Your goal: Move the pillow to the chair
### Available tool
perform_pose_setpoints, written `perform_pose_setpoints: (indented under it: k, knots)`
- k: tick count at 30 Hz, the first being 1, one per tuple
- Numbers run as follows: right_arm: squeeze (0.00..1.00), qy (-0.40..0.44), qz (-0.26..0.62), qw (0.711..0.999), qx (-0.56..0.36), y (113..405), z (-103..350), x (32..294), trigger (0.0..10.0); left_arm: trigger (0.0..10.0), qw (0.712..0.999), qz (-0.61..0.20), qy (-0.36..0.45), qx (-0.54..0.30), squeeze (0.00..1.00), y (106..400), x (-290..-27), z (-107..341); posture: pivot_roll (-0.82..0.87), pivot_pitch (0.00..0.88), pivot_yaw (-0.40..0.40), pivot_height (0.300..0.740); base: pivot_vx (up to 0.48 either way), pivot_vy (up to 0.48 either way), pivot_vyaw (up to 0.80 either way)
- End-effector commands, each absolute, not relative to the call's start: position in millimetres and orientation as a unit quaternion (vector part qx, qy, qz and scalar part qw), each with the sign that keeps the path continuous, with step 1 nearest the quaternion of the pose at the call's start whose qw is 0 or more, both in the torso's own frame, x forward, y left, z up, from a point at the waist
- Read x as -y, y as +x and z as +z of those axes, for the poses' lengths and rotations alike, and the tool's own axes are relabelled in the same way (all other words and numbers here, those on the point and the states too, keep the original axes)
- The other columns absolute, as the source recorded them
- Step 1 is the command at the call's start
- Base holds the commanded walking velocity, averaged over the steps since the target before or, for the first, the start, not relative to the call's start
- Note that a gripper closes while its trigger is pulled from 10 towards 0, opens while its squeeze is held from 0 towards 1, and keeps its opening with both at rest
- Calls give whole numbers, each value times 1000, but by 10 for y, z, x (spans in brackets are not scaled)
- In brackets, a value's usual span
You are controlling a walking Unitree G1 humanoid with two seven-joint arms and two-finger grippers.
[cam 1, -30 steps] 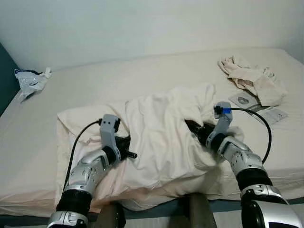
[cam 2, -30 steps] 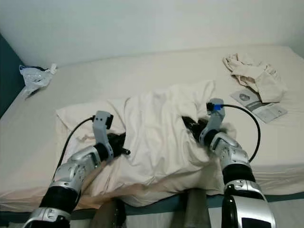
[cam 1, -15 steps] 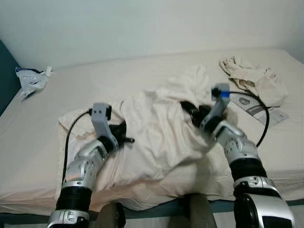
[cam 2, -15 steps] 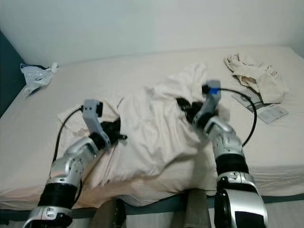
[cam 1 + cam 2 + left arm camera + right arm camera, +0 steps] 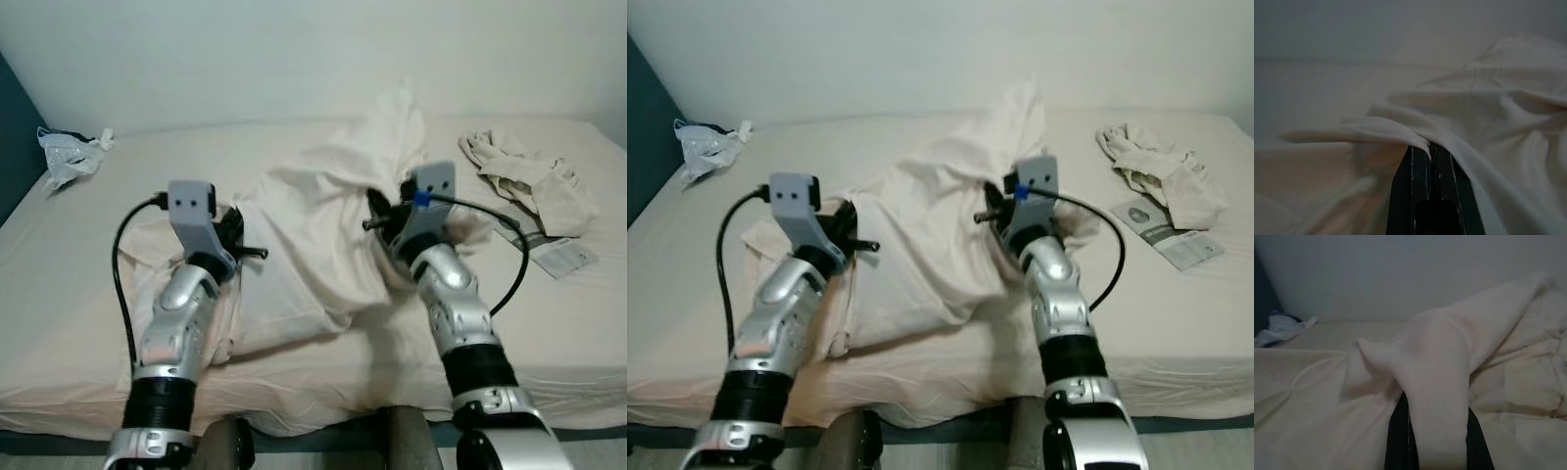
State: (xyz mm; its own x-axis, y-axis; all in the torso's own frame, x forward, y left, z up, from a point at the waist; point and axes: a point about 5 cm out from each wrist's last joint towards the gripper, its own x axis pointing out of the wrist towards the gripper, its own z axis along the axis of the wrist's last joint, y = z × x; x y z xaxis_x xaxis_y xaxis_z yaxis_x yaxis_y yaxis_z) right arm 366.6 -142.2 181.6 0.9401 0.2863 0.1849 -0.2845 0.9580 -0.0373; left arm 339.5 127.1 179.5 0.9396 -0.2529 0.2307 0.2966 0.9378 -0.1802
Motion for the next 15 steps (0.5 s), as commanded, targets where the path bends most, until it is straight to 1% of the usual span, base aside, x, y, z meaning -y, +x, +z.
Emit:
perform_pose_setpoints:
  k: [1, 3, 4, 7, 10, 12, 15]
  knots:
    - [0, -19, 166, 978, 126, 3646, 1918, 1301, 10000, 10000, 973, -145, -99, 148, 0, 3361, -1253, 1960, 1, 68, 18, 592, 0, 0, 0]
    - [0, 17, 157, 980, 124, 3623, 1866, 1340, 10000, 10000, 976, -143, -89, 140, 0, 3335, -1220, 1913, 6, 67, 13, 597, 0, 0, 0]
    - [0, 23, 157, 980, 122, 3619, 1854, 1344, 10000, 10000, 976, -145, -84, 139, 0, 3329, -1208, 1901, 6, 67, 13, 602, 0, 0, 0]
    - [0, 7, 160, 981, 113, 3594, 1775, 1319, 10000, 10000, 977, -140, -89, 137, 0, 3316, -1198, 1868, 4, 62, 12, 612, 0, 0, 0]
    - [0, -4, 157, 982, 109, 3554, 1685, 1286, 10000, 10000, 981, -134, -46, 129, 0, 3299, -1173, 1768, 6, 61, 9, 627, 0, 0, 0]
    - [0, -3, 155, 982, 108, 3546, 1670, 1281, 10000, 10000, 982, -129, -43, 128, 0, 3295, -1176, 1746, 6, 61, 9, 632, 0, 0, 0]
    - [0, 3, 150, 983, 102, 3527, 1626, 1273, 10000, 10000, 983, -113, -68, 130, 0, 3274, -1218, 1716, 6, 58, 8, 652, 0, 0, 0]
